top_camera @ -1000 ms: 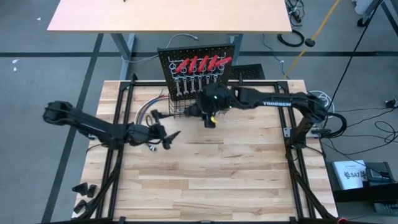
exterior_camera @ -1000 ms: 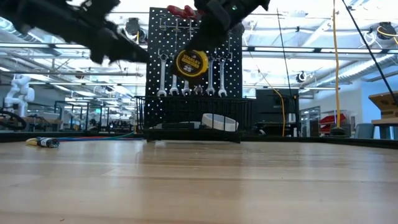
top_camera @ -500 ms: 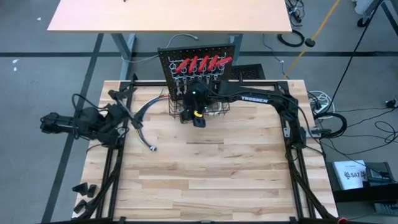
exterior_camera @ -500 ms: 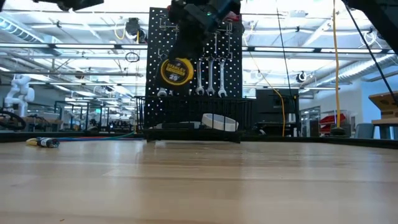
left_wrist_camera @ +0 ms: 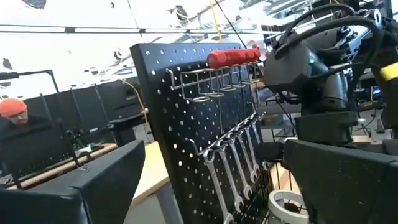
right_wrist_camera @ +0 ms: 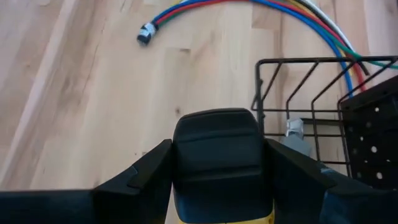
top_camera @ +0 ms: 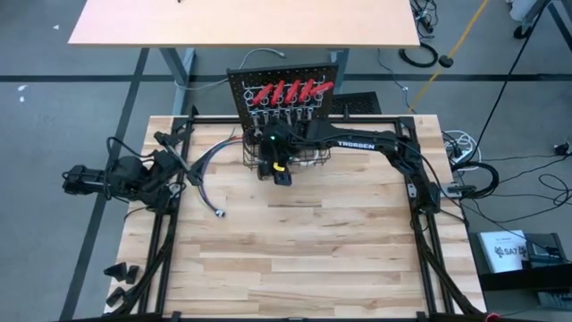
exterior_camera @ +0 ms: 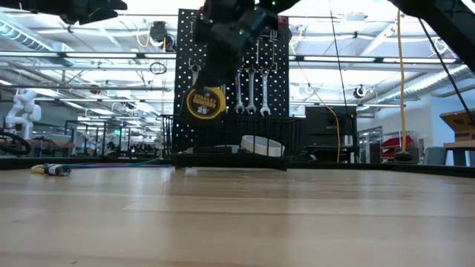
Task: Hang tools onto peg board
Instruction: Hang the measuring tape on the peg board
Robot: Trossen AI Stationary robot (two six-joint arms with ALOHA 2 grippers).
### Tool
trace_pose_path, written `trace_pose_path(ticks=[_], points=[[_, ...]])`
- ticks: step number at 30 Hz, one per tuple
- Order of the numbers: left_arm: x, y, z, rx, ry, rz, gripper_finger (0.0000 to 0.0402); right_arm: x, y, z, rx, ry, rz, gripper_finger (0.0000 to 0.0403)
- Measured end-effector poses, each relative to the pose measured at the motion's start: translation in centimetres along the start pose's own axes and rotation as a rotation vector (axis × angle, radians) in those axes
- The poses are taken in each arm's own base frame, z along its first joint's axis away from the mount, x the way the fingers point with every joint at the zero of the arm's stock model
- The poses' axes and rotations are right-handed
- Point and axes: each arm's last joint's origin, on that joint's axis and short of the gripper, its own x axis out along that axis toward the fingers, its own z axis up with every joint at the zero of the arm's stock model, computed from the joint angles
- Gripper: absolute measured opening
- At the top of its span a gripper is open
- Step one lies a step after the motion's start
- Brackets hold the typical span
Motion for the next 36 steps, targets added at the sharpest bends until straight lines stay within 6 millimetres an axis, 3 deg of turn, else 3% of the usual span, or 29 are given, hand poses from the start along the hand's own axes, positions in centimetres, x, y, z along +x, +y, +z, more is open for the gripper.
trace_pose_path(ticks=[21, 27, 30, 36], points=[[0.0, -0.1, -0.2, -0.015, 0.01, -0.012, 0.0389, 1.0, -0.8, -0.5, 0.003, 0.037, -0.097, 0.0212], [0.2, -0.1, -1.0, -0.029, 0.087, 0.023, 0.0389, 1.0, -0.8, -0.5, 0.006, 0.037, -0.097, 0.0212], [0.4, -0.2, -1.4, -0.035, 0.074, -0.072, 0.0389, 1.0, -0.8, -0.4, 0.013, 0.036, -0.097, 0.0212], [1.5, 0.5, -2.8, -0.039, 0.141, -0.006, 0.0389, 1.0, -0.8, -0.5, 0.023, 0.044, -0.096, 0.0212]])
